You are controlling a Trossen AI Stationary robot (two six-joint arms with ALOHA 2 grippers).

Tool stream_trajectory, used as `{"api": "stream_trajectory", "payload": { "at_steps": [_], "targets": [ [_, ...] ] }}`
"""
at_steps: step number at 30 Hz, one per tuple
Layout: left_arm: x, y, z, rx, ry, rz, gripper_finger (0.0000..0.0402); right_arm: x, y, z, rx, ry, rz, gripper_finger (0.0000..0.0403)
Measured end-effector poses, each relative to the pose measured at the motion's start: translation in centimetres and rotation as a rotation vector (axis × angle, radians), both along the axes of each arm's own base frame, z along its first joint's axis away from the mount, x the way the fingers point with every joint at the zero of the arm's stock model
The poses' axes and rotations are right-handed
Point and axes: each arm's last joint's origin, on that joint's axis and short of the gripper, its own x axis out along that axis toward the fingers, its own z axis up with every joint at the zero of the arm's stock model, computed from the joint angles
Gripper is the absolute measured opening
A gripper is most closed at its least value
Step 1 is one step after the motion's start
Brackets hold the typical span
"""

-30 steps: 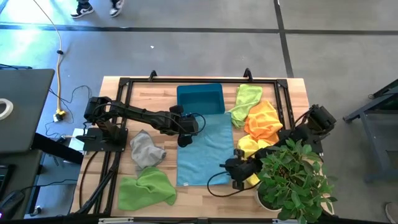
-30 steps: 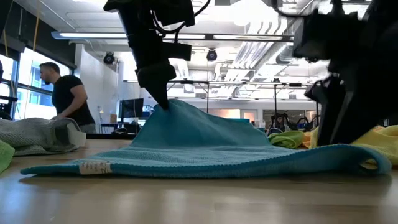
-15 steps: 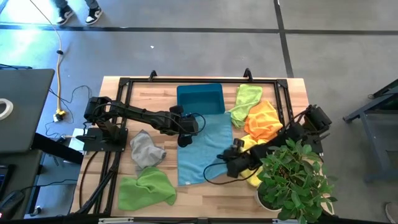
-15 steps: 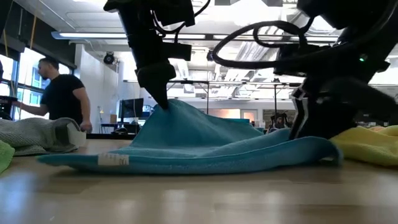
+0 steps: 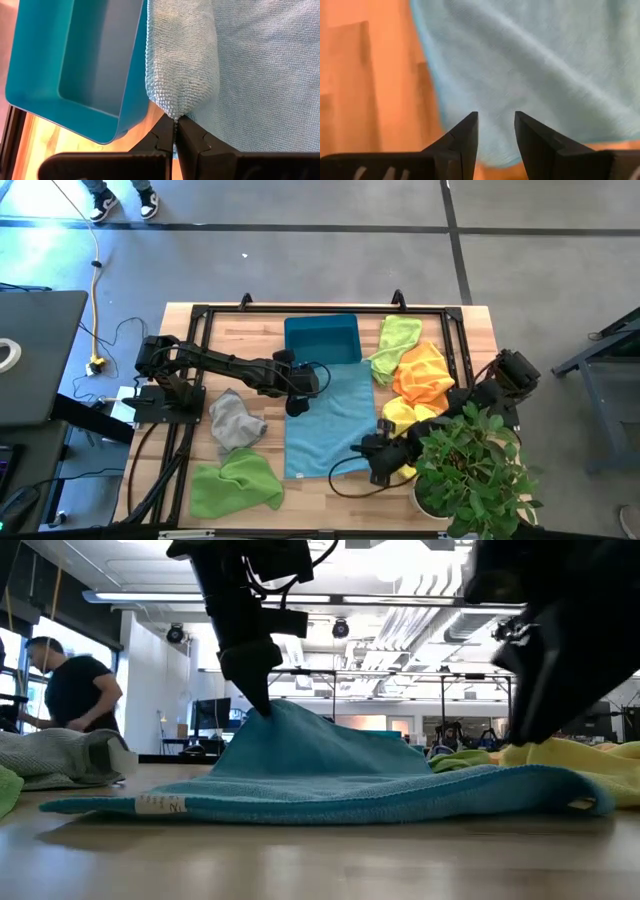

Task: Fold microfiber towels
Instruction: Fold the blue microfiber cloth

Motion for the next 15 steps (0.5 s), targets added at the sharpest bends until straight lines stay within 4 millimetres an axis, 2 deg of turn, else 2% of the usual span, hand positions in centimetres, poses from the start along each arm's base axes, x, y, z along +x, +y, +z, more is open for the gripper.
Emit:
{"api": "stream_trajectory", "payload": {
  "at_steps": [8, 15],
  "targets": [
    [0.0, 0.0, 0.0, 0.0, 0.0, 0.0, 0.0001, -1.0, 1.5, -1.7, 0.016, 0.047, -0.046, 0.0122],
    [0.0, 0.0, 0.0, -0.001, -0.001, 0.0, 0.0001, -0.1, 0.8, -3.6, -0.03, 0.087, -0.069, 0.0122]
  ]
}}
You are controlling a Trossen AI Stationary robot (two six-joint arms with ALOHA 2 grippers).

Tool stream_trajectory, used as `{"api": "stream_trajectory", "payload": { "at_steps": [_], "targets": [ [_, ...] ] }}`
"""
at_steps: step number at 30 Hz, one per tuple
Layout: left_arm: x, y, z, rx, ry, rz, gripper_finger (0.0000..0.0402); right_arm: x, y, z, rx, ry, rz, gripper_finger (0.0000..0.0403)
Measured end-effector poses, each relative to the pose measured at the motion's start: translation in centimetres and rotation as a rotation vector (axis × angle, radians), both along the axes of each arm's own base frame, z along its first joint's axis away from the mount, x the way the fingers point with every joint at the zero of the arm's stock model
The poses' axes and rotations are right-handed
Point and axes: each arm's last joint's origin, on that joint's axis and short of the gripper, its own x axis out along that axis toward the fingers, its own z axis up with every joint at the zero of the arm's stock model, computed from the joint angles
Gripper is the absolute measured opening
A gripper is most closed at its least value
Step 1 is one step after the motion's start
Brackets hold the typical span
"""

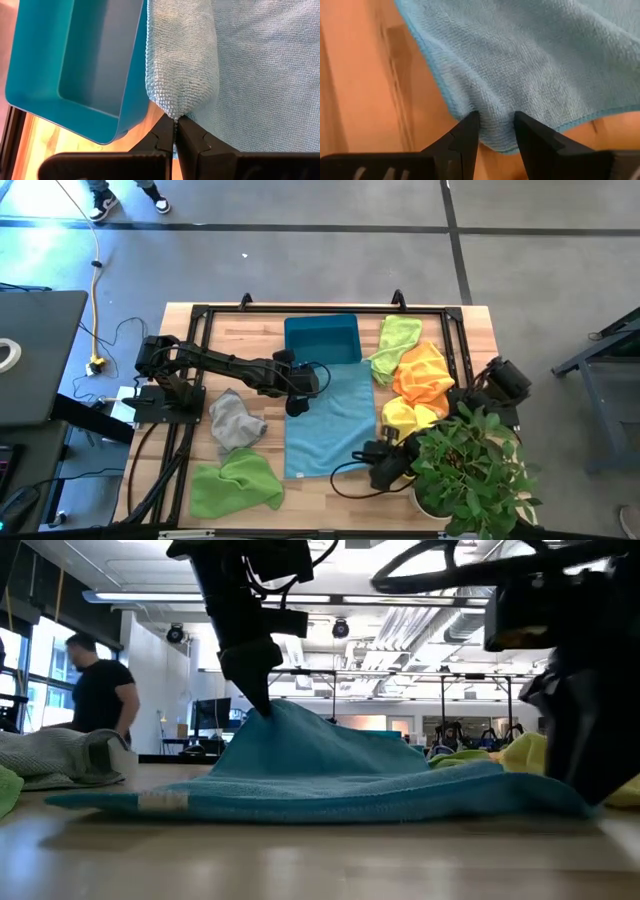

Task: Fold microfiber towels
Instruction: Fold the blue microfiber cloth

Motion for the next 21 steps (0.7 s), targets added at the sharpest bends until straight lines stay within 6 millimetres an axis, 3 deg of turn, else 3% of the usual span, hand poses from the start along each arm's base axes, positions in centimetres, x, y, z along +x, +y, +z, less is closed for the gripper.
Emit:
{"api": "stream_trajectory", "payload": {
  "at_steps": [6, 11, 21],
  "targets": [
    [0.0, 0.0, 0.0, 0.0, 0.0, 0.0, 0.0001, 0.8, -1.1, -0.1, -0.1, -0.045, -0.02, 0.0122],
    [0.0, 0.0, 0.0, 0.0, 0.0, 0.0, 0.0001, 1.4, -1.5, -0.1, -0.084, -0.063, -0.018, 0.0122],
    [0.0, 0.0, 0.0, -0.003, 0.001, -0.001, 0.0001, 1.0, -0.4, 0.1, 0.161, 0.063, 0.118, 0.0122]
  ]
}}
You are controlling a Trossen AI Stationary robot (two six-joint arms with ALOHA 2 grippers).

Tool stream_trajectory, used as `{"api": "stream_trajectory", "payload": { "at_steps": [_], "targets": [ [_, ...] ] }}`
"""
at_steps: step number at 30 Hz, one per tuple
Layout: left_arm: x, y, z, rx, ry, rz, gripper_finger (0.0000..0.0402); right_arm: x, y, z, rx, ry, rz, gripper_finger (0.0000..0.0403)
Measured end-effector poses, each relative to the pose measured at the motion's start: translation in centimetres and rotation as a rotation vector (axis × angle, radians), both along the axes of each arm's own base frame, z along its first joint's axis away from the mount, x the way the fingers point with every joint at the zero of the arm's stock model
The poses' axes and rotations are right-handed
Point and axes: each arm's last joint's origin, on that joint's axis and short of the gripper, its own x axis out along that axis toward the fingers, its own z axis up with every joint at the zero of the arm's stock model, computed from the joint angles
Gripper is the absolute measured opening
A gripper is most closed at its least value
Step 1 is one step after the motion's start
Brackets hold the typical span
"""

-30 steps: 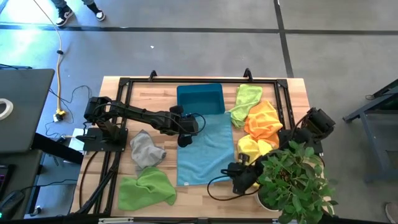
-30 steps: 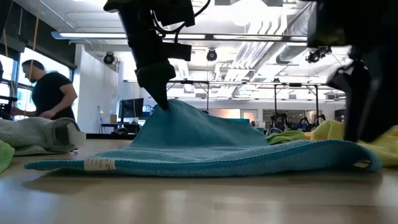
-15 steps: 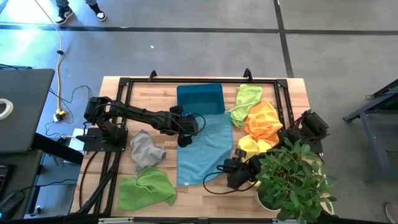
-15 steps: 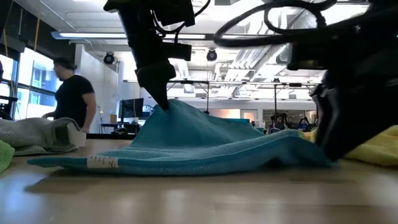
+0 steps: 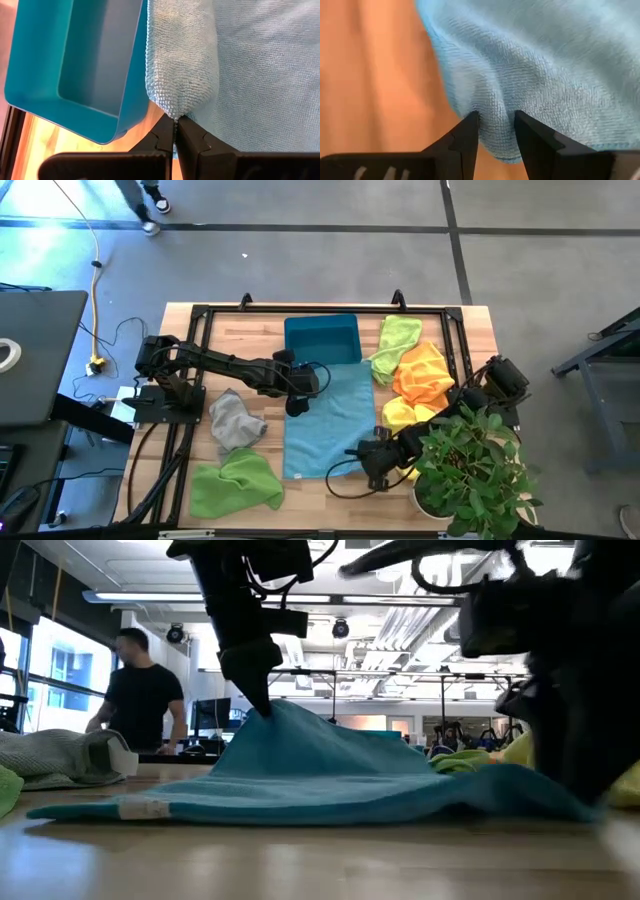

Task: Fold microfiber towels
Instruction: Fold the blue microfiber cloth

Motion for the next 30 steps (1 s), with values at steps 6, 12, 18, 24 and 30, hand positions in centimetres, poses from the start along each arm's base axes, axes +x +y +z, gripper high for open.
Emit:
{"api": "stream_trajectory", "payload": {
  "at_steps": [6, 12, 18, 24, 30],
  "targets": [
    [0.0, -0.2, -0.1, -0.06, -0.006, -0.016, 0.0001, -0.7, 0.5, 0.7, 0.142, 0.082, 0.086, 0.0122],
    [0.0, -0.2, -0.1, -0.064, -0.006, -0.019, 0.0001, -1.5, -0.3, 3.3, 0.092, 0.01, 0.092, 0.0122],
    [0.1, -0.5, -0.1, -0.063, -0.005, -0.029, 0.0001, -2.0, -1.9, 5.5, -0.086, -0.097, 0.081, 0.0122],
    [0.2, -1.9, -0.1, -0.085, -0.008, -0.067, 0.0001, -0.9, -5.1, 6.0, -0.358, -0.163, 0.045, 0.0127],
    [0.3, -4.5, -0.1, -0.126, -0.006, -0.152, 0.0001, 0.6, -9.0, 5.9, -0.422, -0.121, 0.061, 0.0155]
  ]
}}
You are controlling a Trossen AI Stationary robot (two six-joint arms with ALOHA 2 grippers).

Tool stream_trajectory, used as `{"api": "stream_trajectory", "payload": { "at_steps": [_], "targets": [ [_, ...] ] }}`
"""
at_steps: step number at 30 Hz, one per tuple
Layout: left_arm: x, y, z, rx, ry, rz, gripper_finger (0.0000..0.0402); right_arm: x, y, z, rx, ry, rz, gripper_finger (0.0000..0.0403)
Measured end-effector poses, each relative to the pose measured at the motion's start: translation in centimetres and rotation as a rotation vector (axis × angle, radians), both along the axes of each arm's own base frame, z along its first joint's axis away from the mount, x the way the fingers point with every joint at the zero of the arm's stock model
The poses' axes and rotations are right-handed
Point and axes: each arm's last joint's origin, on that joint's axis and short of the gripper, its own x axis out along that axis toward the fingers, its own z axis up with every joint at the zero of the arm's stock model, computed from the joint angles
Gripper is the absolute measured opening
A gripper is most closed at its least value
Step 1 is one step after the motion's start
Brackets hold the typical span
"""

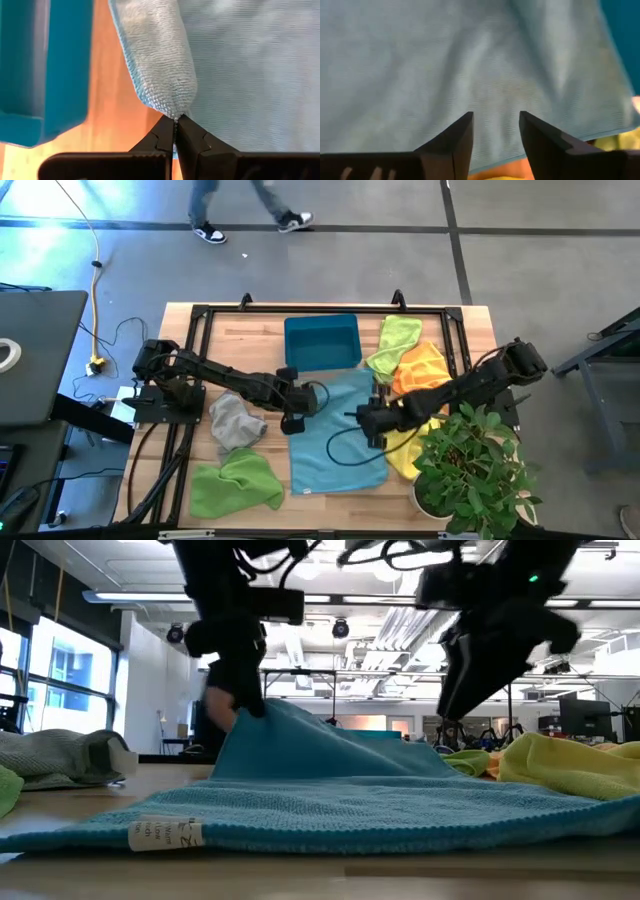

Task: Fold microfiber towels
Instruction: Fold the blue microfiber cloth

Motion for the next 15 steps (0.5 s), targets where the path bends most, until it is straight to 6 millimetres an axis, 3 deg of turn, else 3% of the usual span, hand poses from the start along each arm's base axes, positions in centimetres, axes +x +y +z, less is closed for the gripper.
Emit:
{"api": "stream_trajectory", "payload": {
  "at_steps": [9, 15],
  "targets": [
    [-0.1, -2.3, 0.0, -0.018, -0.02, -0.016, 0.0001, 1.0, -5.0, -0.1, -0.062, 0.097, 0.135, 0.0173],
    [0.1, -3.7, 0.0, -0.093, -0.053, -0.047, 0.0001, 1.4, -8.7, -0.1, 0.031, 0.091, 0.161, 0.0172]
  ]
}}
